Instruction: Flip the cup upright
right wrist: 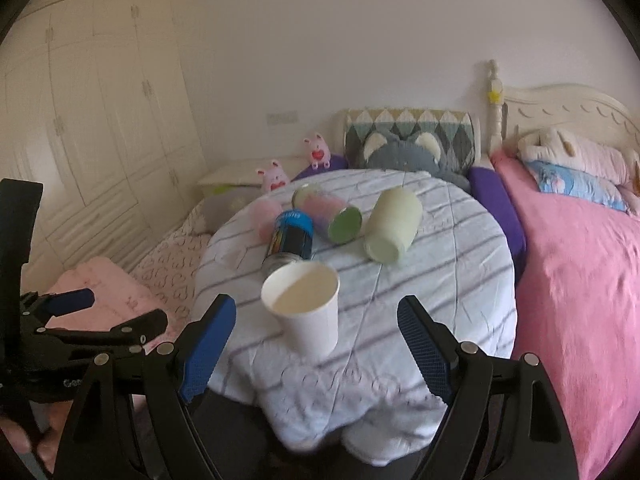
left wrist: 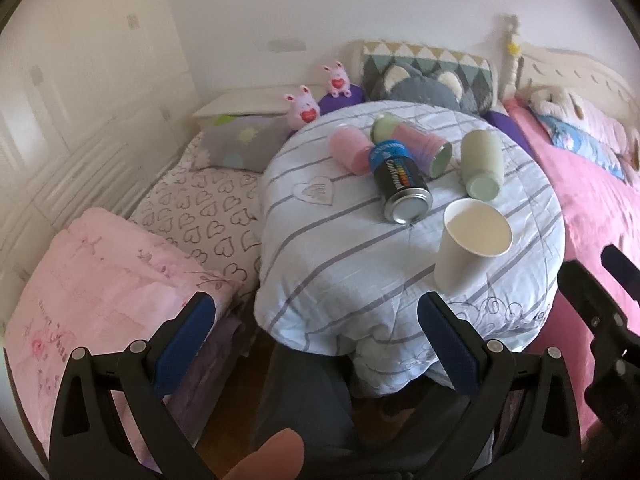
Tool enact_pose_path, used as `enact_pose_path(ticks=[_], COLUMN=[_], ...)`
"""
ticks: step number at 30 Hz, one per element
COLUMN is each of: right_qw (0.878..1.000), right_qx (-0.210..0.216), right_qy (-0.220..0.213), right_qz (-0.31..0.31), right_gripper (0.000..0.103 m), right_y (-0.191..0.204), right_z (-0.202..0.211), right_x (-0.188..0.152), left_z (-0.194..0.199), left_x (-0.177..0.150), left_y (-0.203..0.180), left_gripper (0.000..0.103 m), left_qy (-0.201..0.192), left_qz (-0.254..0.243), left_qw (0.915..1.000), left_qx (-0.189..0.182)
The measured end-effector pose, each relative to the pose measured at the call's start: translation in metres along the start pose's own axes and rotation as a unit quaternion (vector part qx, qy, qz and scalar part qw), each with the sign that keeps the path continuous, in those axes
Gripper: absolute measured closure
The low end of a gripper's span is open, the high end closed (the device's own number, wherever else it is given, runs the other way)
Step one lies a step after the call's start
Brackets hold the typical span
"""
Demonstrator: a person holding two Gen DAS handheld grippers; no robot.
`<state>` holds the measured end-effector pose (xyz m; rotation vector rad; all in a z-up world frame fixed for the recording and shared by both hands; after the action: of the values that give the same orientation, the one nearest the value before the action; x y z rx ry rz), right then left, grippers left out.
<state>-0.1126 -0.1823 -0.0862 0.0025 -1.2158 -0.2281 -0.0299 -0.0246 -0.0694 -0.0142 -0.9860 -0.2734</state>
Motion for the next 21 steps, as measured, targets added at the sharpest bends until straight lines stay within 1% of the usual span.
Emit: enact_pose_path(ticks=[6,11,16,21], right_qw=[1.0,1.0,0.998,0.997], right_qx=[-0.004,-0.016,-0.031,-0.034], right_qy=[0.008,-0.023,-0.056,-0.064], right_qz=[0.011,0.002,0.001,-0.003], right_gripper=[0.019,0.019,0.019,0.019], right_y=[0.007,0.004,0.003,0.002], right_z=[0.017,0.035,0.054,0.063], right_x=[-0.004,0.006,0.018,0.018], left_z=[0.026,0.045,0.062,0.071], left_x=[-0.011,-0.013,-0.011,-0.014], left_y=[0.002,0.002,-0.001,-0.005], left_gripper=[0.001,0.001,0.001,0.001], left_qy=[-0.012,-0.036,-0.061,-0.066], left_qz=[-0.005,-0.004,-0.003,-0.005], left_qw=[0.9998,0.999,0.9978,0.9976], left_qx=[0.014,0.027,0.028,0.021])
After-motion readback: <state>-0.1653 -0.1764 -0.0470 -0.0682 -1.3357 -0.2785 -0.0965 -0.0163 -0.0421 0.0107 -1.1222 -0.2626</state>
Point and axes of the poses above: each gripper's, at about its wrist camera, not at the fingertips, and z roughly against the way its jaws point, y to its left, x to its top, the point moved 5 cm from there along -z, roughly the way its jaws point, and after that the axes turned 14 degrees about -y, right-handed, at the moved point
